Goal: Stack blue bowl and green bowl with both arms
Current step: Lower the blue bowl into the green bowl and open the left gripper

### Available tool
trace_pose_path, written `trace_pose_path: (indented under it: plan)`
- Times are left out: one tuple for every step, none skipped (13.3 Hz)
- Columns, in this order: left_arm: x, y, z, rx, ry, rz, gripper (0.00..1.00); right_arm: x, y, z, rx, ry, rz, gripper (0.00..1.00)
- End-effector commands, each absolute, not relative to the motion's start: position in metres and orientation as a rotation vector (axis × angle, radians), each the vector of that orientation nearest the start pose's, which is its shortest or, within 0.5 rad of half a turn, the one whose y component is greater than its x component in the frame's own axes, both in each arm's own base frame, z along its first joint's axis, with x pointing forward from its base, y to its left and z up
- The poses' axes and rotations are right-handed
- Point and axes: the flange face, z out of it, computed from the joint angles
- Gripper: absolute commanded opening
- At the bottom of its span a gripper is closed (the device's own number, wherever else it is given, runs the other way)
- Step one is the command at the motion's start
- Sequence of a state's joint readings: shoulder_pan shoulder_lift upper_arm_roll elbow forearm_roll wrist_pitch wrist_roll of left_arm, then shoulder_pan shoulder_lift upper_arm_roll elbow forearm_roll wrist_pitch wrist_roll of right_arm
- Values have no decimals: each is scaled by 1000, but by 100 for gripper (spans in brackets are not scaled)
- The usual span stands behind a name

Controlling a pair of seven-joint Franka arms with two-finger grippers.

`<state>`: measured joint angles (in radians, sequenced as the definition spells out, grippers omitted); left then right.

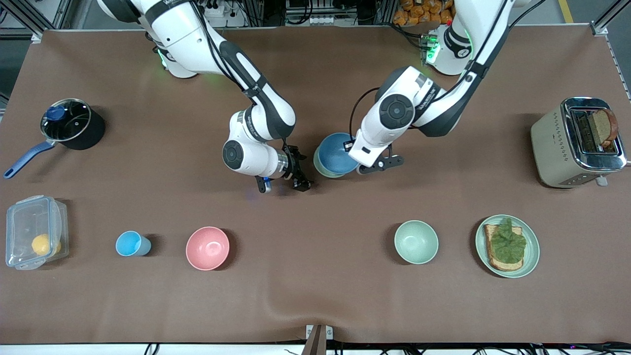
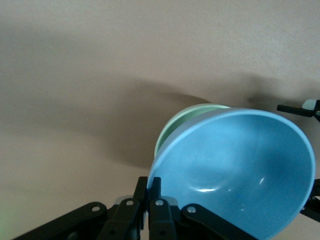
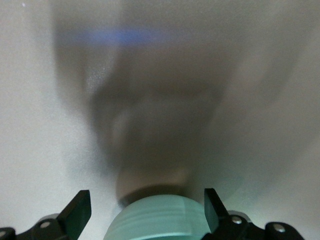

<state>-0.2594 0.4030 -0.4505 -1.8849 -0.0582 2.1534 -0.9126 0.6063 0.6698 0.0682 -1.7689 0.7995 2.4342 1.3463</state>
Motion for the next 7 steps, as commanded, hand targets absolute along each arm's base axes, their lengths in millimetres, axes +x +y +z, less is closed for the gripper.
trace_pose_path:
  plan:
    - [475, -401, 295, -3189, -460, 356, 0, 518, 412, 182, -2188, 1684, 679, 100]
    - [474, -402, 289, -3191, -460, 356, 0, 518, 412, 182, -2188, 1684, 679, 100]
    - [467, -406, 283, -3194, -446, 356, 0, 518, 412, 182, -2188, 1684, 679, 100]
    - [464, -408, 278, -3202, -443, 348, 0, 518, 412, 182, -2188, 1684, 679, 100]
    - [463, -407, 271, -3204, -449, 349, 0, 517, 413, 182, -2189, 1682, 679, 100]
    - [462, -407, 267, -3207, -455, 347, 0, 517, 413, 182, -2190, 1683, 680, 100]
    - [461, -407, 263, -3203, -453, 351, 0, 517, 412, 181, -2190, 1684, 681, 100]
